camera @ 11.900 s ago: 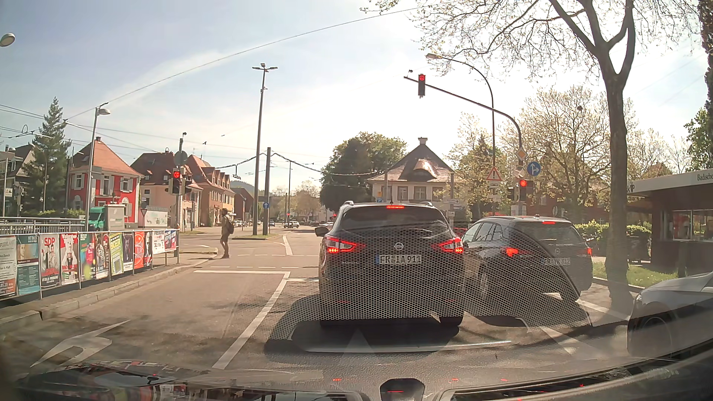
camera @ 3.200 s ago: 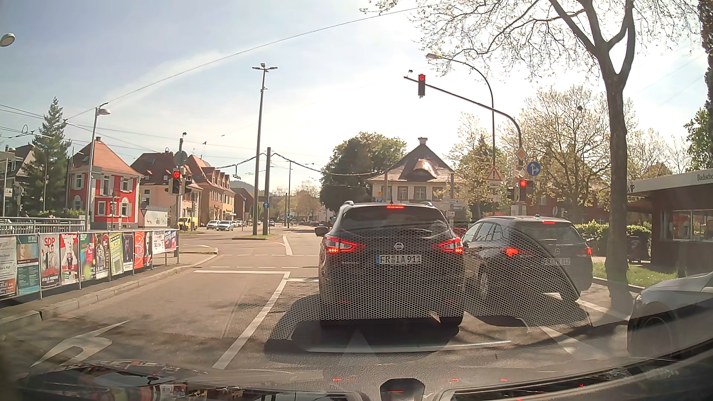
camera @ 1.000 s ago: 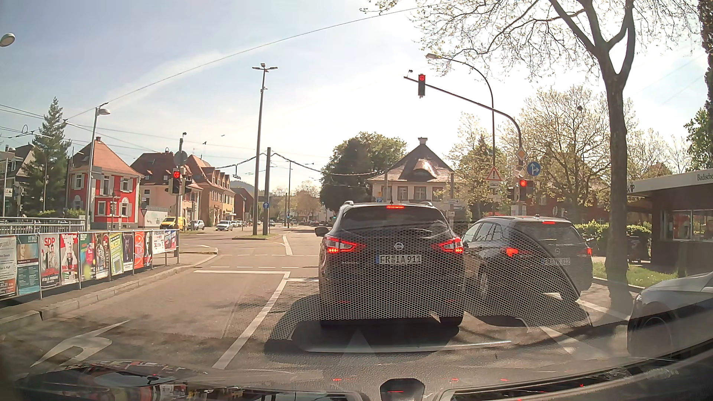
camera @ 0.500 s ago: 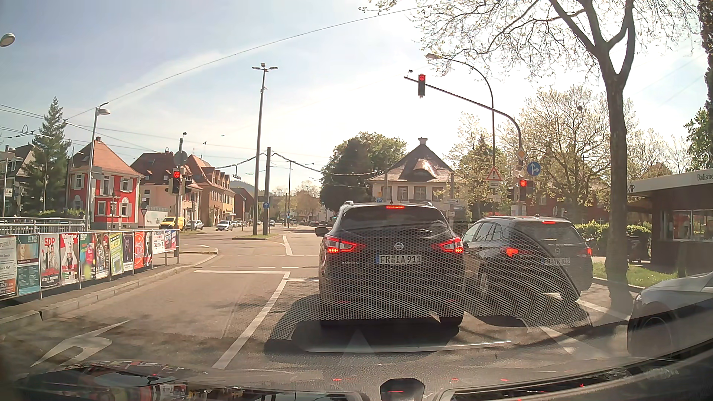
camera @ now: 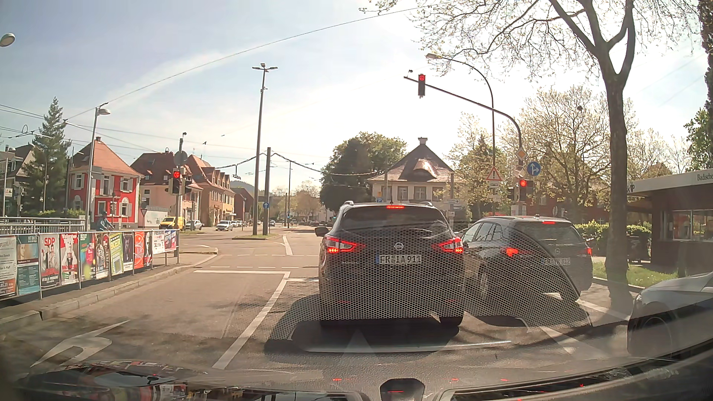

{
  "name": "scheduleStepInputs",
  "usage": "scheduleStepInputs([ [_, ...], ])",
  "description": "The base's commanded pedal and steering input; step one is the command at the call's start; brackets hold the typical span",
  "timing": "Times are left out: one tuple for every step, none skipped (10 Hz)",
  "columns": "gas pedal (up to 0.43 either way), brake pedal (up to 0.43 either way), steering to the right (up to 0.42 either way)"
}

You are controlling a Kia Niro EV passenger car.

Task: Follow the waypoints while adhering to traffic rules and regulations

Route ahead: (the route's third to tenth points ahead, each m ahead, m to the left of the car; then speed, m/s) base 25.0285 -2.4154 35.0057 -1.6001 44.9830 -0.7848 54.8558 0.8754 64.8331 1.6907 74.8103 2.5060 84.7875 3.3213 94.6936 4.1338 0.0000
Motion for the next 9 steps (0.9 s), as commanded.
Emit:
scheduleStepInputs([
  [0.0, 0.226, -0.036],
  [0.0, 0.22, -0.036],
  [0.0, 0.226, -0.036],
  [0.0, 0.226, -0.036],
  [0.0, 0.22, -0.036],
  [0.0, 0.22, -0.036],
  [0.0, 0.22, -0.037],
  [0.0, 0.226, -0.036],
  [0.0, 0.226, -0.037],
])
